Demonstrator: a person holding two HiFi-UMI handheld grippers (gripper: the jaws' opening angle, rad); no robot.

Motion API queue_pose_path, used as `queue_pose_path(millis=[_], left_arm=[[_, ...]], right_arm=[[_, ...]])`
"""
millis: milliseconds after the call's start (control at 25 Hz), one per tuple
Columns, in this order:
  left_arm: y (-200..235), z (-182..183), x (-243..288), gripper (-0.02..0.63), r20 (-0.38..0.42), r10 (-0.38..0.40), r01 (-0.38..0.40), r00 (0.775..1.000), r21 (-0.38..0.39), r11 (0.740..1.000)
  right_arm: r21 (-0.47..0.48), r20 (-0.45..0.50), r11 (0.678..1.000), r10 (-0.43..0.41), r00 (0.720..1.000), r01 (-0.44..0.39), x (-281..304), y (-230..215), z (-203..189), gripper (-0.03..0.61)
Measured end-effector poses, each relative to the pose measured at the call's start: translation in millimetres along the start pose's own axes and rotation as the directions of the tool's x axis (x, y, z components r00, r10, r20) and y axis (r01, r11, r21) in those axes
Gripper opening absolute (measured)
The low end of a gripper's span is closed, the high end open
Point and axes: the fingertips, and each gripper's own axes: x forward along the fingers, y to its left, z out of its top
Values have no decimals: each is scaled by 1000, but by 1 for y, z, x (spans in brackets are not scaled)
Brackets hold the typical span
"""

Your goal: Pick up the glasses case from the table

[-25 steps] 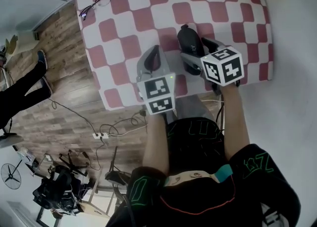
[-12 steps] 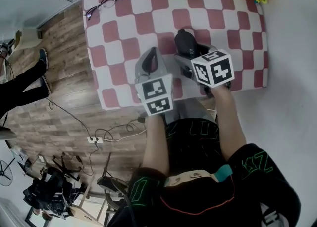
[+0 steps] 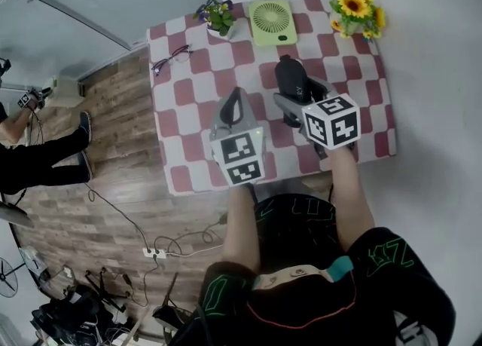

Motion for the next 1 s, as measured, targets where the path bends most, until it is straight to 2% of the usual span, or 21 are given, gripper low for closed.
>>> queue_pose_path(millis=[200, 320, 640, 880, 1000], left_arm=[[0, 44, 2, 9, 82, 2, -5, 997, 35, 999], [2, 78, 7, 9, 140, 6, -14, 990, 59, 998], [-4, 160, 2, 9, 279, 3, -34, 960, 108, 994], [-18, 222, -2, 9, 394, -19, -45, 919, 153, 987], [-28, 233, -1, 9, 409, -33, -42, 912, 172, 984]], right_arm=[[-46, 127, 998, -30, 991, 36, -21, -13, 44, 369], [-76, 215, 993, -67, 974, 85, -33, -25, 77, 368], [-119, 420, 977, -113, 900, 179, -85, -44, 154, 368], [-119, 559, 967, -123, 820, 225, -129, -60, 205, 368], [-116, 580, 966, -125, 805, 233, -140, -64, 211, 368]])
